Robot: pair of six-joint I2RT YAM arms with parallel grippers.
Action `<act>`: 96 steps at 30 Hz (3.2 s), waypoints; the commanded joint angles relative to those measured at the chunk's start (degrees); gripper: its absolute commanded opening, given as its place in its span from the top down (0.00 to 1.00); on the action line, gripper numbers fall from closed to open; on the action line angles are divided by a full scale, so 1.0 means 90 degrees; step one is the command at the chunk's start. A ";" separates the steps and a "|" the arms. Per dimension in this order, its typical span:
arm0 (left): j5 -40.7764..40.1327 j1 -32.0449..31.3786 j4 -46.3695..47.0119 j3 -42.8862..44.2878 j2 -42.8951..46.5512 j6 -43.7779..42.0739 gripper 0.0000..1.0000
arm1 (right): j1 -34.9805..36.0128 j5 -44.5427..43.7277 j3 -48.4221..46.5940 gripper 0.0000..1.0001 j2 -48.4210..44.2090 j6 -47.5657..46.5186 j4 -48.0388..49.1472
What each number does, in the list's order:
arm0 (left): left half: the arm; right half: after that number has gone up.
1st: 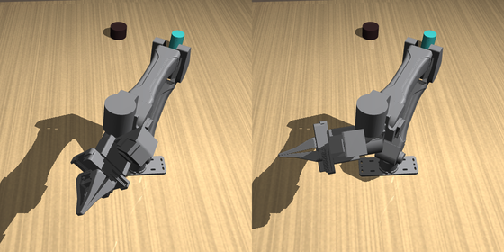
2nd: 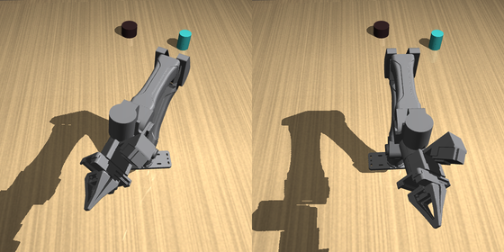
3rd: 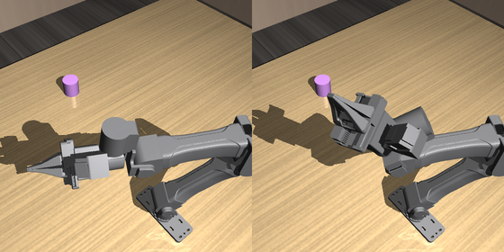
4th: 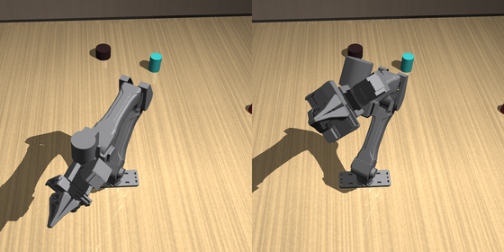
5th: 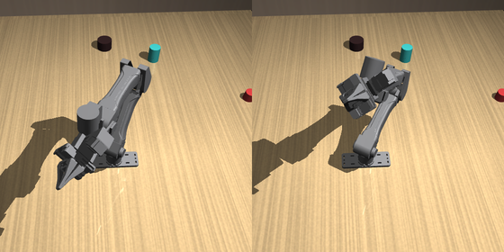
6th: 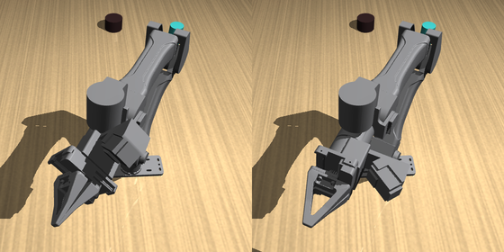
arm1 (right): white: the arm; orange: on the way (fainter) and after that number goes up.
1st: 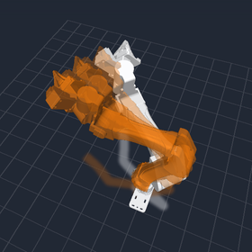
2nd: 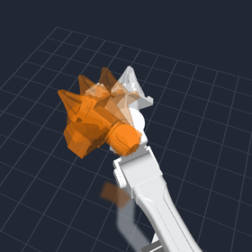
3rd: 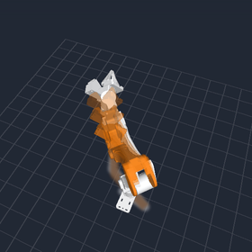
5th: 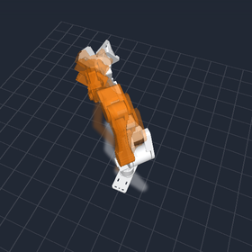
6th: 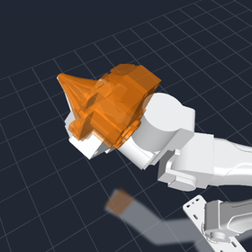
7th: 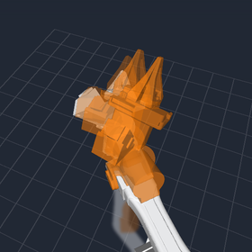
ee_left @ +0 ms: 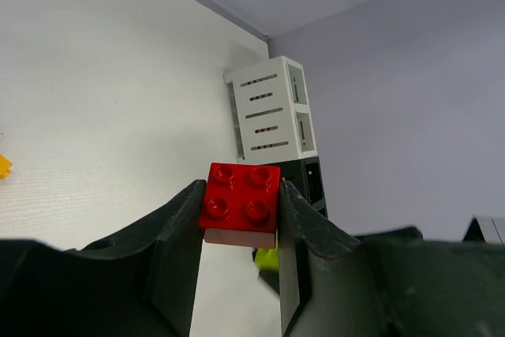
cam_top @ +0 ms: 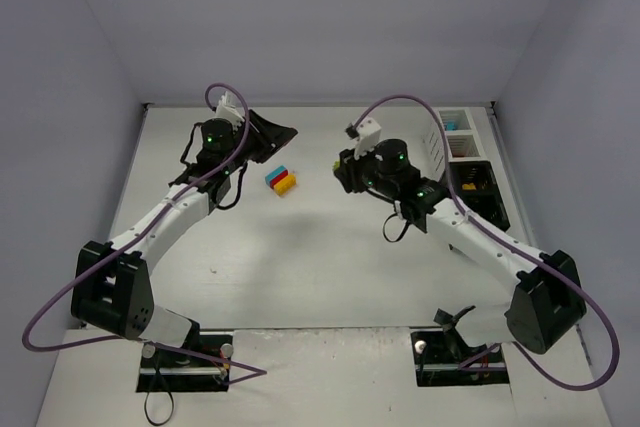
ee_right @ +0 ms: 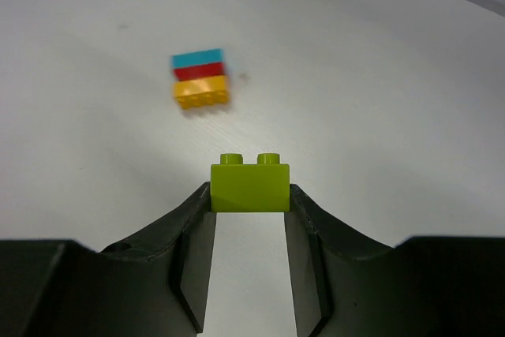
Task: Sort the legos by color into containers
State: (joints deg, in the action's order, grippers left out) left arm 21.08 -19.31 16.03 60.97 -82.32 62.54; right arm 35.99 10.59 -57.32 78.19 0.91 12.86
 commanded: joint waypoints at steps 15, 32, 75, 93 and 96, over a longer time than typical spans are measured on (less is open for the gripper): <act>0.0577 -0.0139 -0.1272 0.0706 0.0016 -0.1753 0.85 | -0.3617 -0.3149 0.0382 1.00 -0.1705 0.2028 -0.3058; 0.0831 -0.0247 -0.1752 0.1175 -0.0101 -0.2310 0.84 | -0.4917 -0.2407 0.0998 0.68 -0.1783 0.2584 -0.3578; 0.1525 -0.0979 0.0191 -0.0183 0.1110 -0.7779 0.69 | -0.1226 0.4682 -0.2703 0.44 0.1546 0.3580 -0.0346; 0.1701 -0.0979 0.1099 -0.0534 0.1042 -0.7809 0.69 | -0.1049 0.5347 -0.2459 0.96 0.2044 0.4196 0.0602; 0.1555 -0.0979 0.1090 -0.0544 0.1003 -0.7721 0.62 | -0.1059 0.5337 -0.2440 1.00 0.2054 0.4118 0.0612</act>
State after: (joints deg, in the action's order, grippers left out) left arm 33.80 -27.64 18.55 54.89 -74.54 -7.22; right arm 25.41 54.85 -78.32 97.62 37.98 13.19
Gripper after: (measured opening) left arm 0.351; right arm 0.009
